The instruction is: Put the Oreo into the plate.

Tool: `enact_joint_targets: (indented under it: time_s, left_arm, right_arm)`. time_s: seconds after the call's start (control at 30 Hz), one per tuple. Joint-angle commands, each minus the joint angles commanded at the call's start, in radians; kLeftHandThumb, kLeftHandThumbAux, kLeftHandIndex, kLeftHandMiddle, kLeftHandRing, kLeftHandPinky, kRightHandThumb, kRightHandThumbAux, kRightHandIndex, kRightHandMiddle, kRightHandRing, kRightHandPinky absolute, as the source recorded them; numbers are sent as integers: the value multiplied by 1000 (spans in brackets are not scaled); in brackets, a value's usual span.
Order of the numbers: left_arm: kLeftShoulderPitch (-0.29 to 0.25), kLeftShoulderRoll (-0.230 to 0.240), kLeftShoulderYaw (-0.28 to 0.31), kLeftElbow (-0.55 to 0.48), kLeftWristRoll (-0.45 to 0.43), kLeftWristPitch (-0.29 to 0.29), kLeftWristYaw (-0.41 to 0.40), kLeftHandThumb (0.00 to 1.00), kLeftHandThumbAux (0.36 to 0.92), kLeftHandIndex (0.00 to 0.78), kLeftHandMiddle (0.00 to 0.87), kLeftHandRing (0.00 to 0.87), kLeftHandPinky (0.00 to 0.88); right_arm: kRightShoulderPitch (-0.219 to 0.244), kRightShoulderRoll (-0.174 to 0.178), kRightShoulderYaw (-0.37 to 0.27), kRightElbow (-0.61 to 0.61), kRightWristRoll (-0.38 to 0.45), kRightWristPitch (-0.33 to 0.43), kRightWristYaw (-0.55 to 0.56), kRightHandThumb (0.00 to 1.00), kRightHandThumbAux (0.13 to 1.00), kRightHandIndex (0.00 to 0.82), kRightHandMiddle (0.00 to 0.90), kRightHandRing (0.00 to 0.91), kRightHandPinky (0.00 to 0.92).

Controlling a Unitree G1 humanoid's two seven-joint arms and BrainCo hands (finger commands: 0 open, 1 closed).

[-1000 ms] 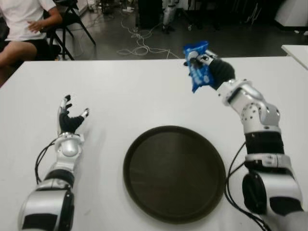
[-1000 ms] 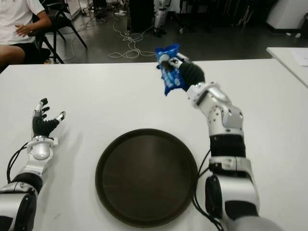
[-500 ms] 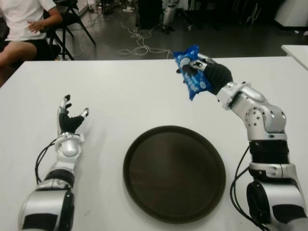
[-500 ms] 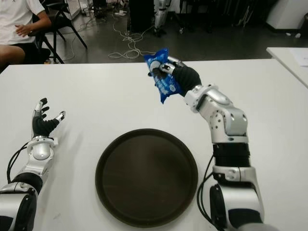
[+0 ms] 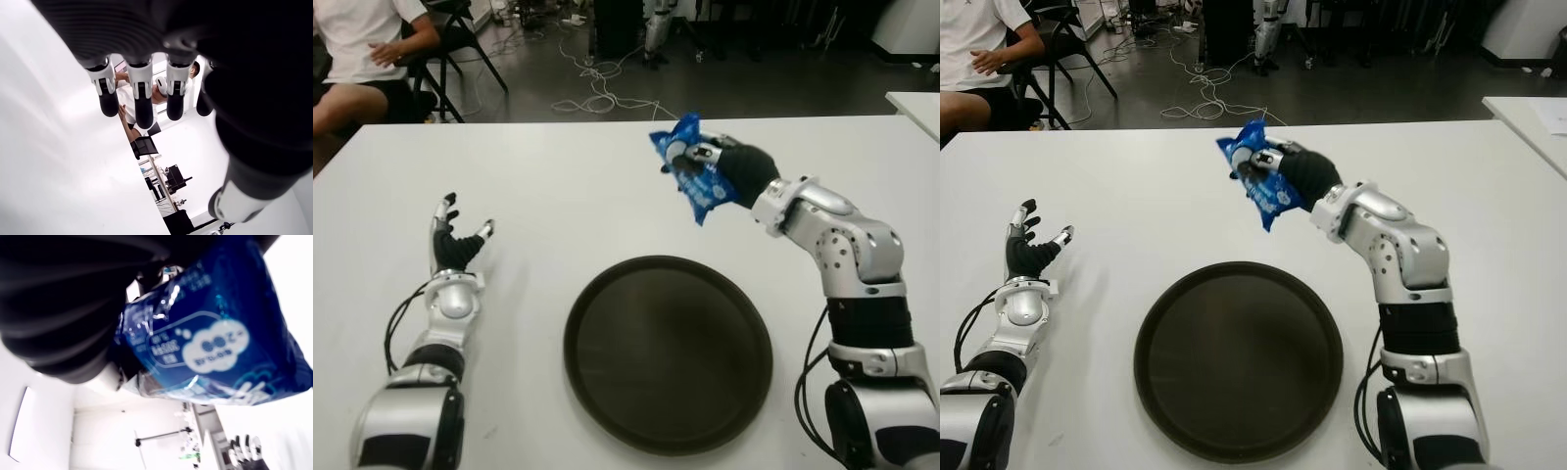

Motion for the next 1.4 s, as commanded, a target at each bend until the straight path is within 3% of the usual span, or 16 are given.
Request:
enact_joint_targets:
  time_s: [0.17, 0.27, 0.57, 1.07, 1.27, 1.4]
  left_arm:
    - [1, 1, 1, 1, -1, 3, -5, 0, 794, 74, 111, 100, 84]
    - [1, 3, -1, 2, 3, 5, 0, 0, 782, 72, 112, 102, 87]
    - [-1, 3, -1, 2, 1, -3, 1, 0, 774, 81, 128, 112, 97]
    - [0, 3, -5, 0, 7, -4, 13, 0, 793, 76, 128, 119, 103]
    - [0, 2, -4, -2, 6, 2, 15, 0, 790, 78, 125, 107, 86]
    - [0, 3, -1, 2, 1, 3, 9, 0, 788, 76, 123, 110, 92]
  right_arm:
    - [5, -1, 16, 7, -3, 4, 18, 728, 715, 435, 788, 817, 830]
    - [24, -11, 46, 16, -26, -30, 45, 731, 714, 436, 787, 817, 827]
    - [51, -92, 162, 2, -135, -169, 130, 727, 712, 440, 818, 828, 832]
    - [51, -127, 214, 43, -223, -240, 176, 709, 718, 439, 815, 829, 833]
    - [58, -139, 251, 39, -311, -297, 140, 706, 720, 439, 804, 817, 812]
    - [74, -167, 322, 31, -448, -387, 86, 704, 722, 439, 804, 810, 802]
